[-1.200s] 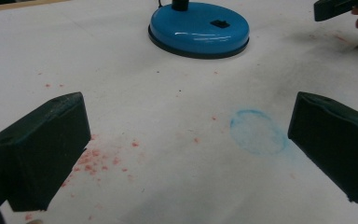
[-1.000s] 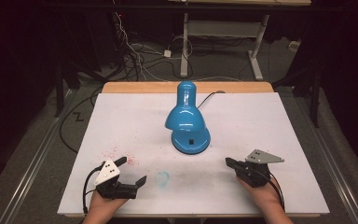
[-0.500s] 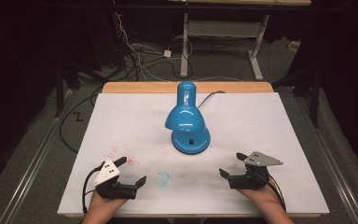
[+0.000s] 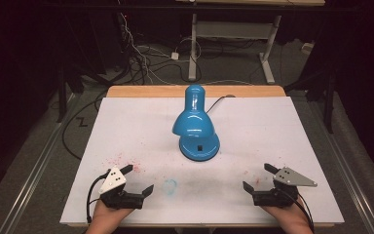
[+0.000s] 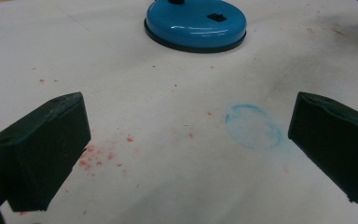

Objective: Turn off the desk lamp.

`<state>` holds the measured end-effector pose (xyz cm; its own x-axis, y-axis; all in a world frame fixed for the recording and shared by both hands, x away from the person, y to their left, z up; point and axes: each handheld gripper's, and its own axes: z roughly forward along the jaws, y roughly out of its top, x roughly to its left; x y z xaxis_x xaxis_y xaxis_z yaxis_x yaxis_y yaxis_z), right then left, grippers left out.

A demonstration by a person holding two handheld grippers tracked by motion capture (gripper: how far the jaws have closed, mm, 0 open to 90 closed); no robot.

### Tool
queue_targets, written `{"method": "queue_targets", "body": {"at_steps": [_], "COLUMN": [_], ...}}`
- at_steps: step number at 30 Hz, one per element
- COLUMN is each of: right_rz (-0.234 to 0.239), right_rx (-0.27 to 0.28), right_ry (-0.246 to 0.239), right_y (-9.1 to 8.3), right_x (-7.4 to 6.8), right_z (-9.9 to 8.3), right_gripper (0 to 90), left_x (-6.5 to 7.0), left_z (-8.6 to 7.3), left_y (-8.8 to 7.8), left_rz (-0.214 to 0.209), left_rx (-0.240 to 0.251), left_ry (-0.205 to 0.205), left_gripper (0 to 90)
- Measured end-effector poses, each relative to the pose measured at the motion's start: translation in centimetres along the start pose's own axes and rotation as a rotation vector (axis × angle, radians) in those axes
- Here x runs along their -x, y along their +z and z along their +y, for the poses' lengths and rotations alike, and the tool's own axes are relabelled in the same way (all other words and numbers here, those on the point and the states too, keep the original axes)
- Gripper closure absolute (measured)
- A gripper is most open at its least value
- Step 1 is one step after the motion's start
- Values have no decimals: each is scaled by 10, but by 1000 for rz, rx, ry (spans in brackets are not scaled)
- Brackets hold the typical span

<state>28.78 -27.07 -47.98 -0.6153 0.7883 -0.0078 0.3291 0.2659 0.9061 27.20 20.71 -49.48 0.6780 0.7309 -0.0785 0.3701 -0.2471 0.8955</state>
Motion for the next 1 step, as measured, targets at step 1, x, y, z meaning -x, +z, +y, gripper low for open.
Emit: {"method": "queue_targets", "body": {"at_steps": [1], "right_rz": [1], "right_rx": [-3], "right_ry": [5], "right_y": [1], "right_x": [0], "right_z": [-1], "right_gripper": [3], "left_x": [0], "left_z": [0], "left_y": [-1], "left_rz": [9], "left_rx": [-1], "left_ry": [4], "left_gripper": [0]}}
